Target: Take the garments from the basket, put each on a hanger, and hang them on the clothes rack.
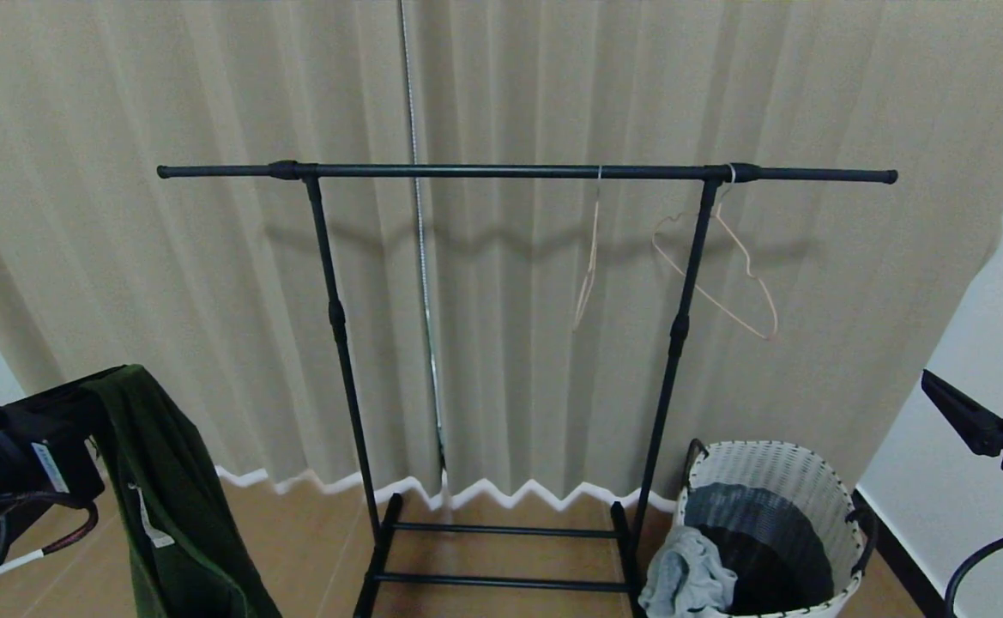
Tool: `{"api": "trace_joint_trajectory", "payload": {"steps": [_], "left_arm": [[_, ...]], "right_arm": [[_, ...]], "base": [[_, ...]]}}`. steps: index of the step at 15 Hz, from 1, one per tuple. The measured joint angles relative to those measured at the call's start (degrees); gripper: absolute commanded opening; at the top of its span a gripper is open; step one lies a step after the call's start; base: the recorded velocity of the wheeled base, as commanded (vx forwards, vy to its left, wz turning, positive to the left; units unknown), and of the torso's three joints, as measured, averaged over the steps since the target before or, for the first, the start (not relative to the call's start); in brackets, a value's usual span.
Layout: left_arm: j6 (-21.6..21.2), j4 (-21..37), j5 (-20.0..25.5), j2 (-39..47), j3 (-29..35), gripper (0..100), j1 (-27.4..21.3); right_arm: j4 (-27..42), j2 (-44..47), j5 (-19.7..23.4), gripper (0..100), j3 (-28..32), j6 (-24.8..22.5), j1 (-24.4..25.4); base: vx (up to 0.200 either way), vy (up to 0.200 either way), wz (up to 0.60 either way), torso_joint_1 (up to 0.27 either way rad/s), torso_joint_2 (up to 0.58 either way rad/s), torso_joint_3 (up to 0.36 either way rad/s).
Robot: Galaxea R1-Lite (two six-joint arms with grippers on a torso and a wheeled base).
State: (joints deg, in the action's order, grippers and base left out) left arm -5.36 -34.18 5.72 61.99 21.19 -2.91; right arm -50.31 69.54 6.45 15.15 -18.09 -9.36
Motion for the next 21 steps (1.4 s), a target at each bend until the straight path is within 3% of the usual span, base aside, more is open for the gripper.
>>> {"api": "trace_joint_trajectory", "payload": {"steps": [7, 9, 11, 15, 21], "left_arm": [[0.15, 0.06, 0.05, -0.02, -0.20, 0, -0.04], [0.15, 0.16, 0.11, 0.16, -0.02, 0, -0.09], [0.20, 0.11, 0.11, 0.24, 0.11, 0, -0.04], [0.24, 0.24, 0.16, 0.41, 0.17, 0, -0.09], [0.20, 0.20, 1.56, 0.49, 0.11, 0, -0.09]], "right_arm": [[-0.10, 0.15, 0.00, 100, 0.00, -0.09, 0.18], [0.55, 0.39, -0.07, 100, 0.33, -0.07, 0.07], [3.80, 0.85, -0.07, 100, 1.60, -0.07, 0.13], [17.91, 1.33, 0.01, 100, 7.89, 0.06, 0.13], [24.39, 3.67, -0.05, 100, 13.12, 0.11, 0.24]], "base": [[0.000, -0.029, 0.00, 0.001, 0.00, 0.001], [0.200, 0.000, 0.00, -0.010, 0.00, 0.002], [0.200, 0.000, 0.00, -0.010, 0.00, 0.000], [0.200, 0.000, 0.00, 0.013, 0.01, 0.004], [0.200, 0.000, 0.00, 0.003, 0.00, 0.002]]}}
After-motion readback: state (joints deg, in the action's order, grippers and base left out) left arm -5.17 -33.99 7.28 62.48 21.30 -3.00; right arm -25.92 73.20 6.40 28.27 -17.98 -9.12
